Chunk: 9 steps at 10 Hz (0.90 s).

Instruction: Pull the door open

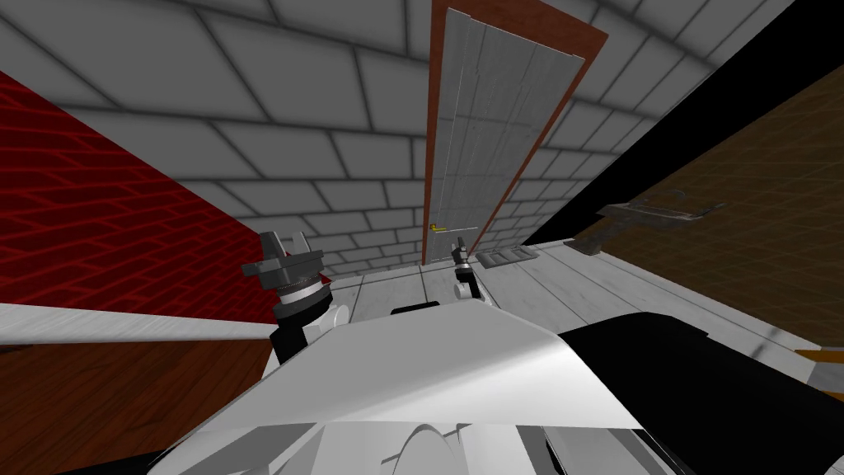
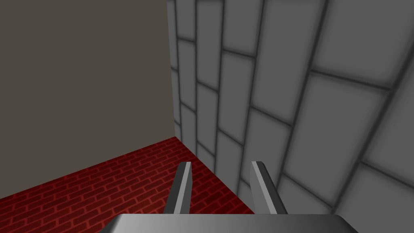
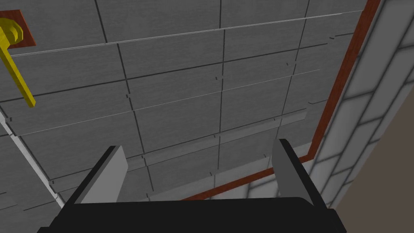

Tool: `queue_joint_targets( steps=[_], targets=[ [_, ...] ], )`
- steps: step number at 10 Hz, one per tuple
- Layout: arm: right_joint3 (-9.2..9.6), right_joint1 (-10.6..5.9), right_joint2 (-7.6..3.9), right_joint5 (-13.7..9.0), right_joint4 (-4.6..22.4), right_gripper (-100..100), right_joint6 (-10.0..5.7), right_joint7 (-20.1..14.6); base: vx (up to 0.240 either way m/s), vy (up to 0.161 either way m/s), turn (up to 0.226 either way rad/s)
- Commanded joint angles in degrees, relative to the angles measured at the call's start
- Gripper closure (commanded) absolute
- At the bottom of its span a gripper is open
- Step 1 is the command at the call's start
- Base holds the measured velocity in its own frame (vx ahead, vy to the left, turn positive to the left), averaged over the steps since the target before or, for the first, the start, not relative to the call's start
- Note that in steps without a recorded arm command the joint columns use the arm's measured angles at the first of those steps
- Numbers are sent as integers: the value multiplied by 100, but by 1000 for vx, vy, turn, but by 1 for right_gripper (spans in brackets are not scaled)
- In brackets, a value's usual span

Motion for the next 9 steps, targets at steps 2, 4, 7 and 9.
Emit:
queue_joint_targets(
  steps=[2,4,7,9],
  targets=[
    [-25,-120,-70,-18,385,-100,-78,-78,74,-17,51],
    [-30,-181,-102,-23,618,-100,-142,-118,58,-17,41],
    [-40,-303,-165,-32,1077,-100,-270,-197,46,-12,41],
    [-49,-423,-227,-42,1458,-100,-396,-276,92,-23,88]
  ],
)
